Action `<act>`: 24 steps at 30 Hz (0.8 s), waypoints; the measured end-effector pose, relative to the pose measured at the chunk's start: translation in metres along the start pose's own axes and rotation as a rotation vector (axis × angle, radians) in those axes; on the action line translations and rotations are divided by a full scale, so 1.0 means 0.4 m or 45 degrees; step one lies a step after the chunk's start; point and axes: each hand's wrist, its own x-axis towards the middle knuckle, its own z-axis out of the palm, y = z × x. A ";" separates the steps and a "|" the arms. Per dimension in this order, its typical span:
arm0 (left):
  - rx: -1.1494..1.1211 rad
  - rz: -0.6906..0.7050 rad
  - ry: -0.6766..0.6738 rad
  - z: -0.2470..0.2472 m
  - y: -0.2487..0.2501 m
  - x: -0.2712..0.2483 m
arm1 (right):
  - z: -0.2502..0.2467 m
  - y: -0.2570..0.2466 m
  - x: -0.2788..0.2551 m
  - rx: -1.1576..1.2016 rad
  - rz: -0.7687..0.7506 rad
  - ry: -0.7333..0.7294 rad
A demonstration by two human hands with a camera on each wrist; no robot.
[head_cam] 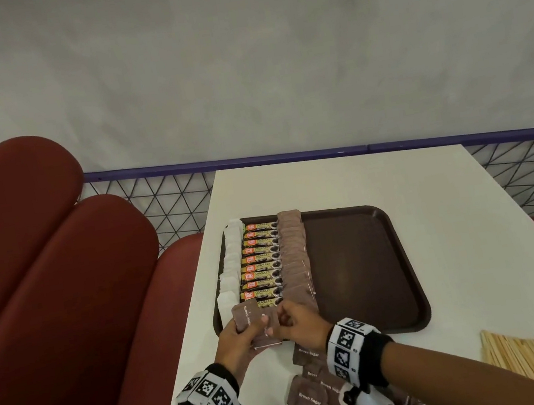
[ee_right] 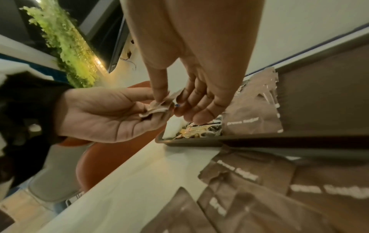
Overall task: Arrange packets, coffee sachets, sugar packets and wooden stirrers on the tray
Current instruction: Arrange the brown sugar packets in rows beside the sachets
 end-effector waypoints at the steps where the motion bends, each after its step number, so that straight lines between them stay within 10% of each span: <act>1: -0.024 -0.007 -0.001 0.003 0.002 -0.003 | 0.000 0.000 0.003 -0.016 0.000 0.034; 9: -0.060 -0.054 0.077 -0.040 0.003 -0.002 | -0.115 -0.026 0.013 -0.159 -0.024 0.454; 24: 0.149 -0.023 0.164 -0.053 0.000 0.000 | -0.104 0.041 0.052 -1.125 0.080 0.130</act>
